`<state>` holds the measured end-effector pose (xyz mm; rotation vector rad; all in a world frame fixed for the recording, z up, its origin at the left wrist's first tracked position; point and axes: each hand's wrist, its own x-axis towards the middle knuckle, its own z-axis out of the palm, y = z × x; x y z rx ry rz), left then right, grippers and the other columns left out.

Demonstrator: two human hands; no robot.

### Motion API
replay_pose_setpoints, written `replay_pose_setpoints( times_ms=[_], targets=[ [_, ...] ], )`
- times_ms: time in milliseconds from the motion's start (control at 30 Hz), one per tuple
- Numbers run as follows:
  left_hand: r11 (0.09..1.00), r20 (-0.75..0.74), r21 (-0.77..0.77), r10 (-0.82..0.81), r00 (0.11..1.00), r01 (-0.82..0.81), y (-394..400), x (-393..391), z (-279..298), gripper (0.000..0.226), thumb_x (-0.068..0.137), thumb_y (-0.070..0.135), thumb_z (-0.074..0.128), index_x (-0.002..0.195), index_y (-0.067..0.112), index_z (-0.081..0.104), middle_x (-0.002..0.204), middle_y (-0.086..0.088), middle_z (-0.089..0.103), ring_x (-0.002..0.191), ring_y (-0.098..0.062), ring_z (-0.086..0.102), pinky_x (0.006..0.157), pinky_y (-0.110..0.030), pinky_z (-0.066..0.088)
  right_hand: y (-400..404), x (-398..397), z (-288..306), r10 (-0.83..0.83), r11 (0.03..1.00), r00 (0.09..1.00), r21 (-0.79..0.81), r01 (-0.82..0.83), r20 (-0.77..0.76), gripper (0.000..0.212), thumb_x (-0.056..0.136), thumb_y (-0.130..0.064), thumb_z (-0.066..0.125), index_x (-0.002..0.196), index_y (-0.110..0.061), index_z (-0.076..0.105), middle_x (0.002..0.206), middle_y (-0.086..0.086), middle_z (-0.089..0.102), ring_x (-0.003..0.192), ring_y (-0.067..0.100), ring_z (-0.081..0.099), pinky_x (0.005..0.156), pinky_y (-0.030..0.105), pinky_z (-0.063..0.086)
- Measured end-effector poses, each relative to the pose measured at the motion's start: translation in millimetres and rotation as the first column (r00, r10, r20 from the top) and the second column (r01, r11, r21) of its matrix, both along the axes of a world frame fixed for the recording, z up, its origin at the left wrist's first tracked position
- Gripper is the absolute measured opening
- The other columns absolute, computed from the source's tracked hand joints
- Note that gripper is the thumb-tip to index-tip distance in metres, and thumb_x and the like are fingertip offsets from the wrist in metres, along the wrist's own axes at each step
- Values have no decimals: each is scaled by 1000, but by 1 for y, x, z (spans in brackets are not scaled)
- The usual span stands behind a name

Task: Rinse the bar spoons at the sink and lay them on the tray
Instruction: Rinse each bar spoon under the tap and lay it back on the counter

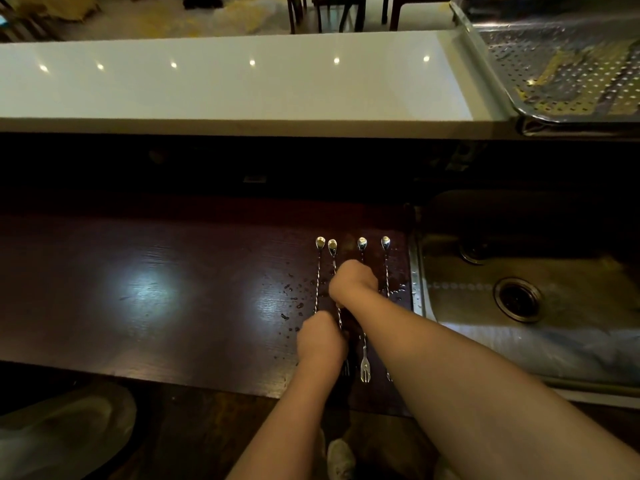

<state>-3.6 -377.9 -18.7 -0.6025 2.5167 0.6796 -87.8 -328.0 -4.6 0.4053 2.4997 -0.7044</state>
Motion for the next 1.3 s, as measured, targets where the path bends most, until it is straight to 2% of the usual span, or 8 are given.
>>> replay_pose_setpoints(
  times_ms=[267,367,667,767,867,1000,1100,1300],
  targets=[
    [1000,-29,6,26,999,-26,1,3,2,22,85,25,64,91,4,61,98,-13,68,89,-28,66,65,-30,45,1,6,-4,-36,999,997,-39,34,-62,17,89,-16,66,101,-6,68,111,15,68,101,32,65,69,31,47],
    [1000,-33,-16,9,999,-10,3,4,6,23,85,26,63,95,5,62,97,-12,68,88,-28,66,68,-32,51,5,7,-2,-45,998,995,-50,41,-87,13,87,-16,66,96,-7,69,105,14,69,96,32,66,65,30,47],
    [930,-147,-269,-298,943,252,32,-11,31,13,92,10,51,98,8,63,100,-10,67,92,-27,66,69,-31,48,50,-3,25,-277,947,949,-207,244,-150,22,84,-26,67,94,-6,68,96,12,69,88,29,66,58,27,41],
    [903,-179,-300,-370,911,308,55,-18,41,13,91,14,52,92,9,64,95,-10,69,88,-29,66,68,-33,48,84,-2,30,-425,868,894,-342,360,-139,17,82,-25,68,83,-8,66,86,9,69,76,25,64,50,23,40],
    [877,-195,-294,-443,875,379,84,-23,47,17,88,19,53,90,8,66,93,-12,69,89,-33,66,67,-34,47,124,0,29,-592,722,803,-488,490,-68,18,81,-21,68,81,-4,70,80,12,73,72,26,70,61,30,54],
    [819,-161,-322,-543,824,476,126,-27,49,19,87,17,51,93,7,66,98,-15,69,94,-35,65,74,-34,49,182,8,23,-716,493,693,-644,586,83,22,84,-13,68,64,-7,60,59,9,62,44,17,58,50,28,47],
    [793,-130,-320,-579,805,519,160,-28,48,20,87,15,52,99,8,67,101,-14,69,97,-34,65,77,-35,49,222,17,20,-760,423,638,-649,632,124,24,86,-12,68,64,-7,60,56,7,60,37,10,54,42,22,44],
    [783,-131,-325,-592,795,530,222,-26,46,25,89,15,49,103,8,68,108,-13,64,99,-31,64,78,-34,49,290,31,11,-835,248,506,-672,698,217,32,85,-7,67,56,-6,55,52,7,58,40,14,54,60,29,52]
  ],
)
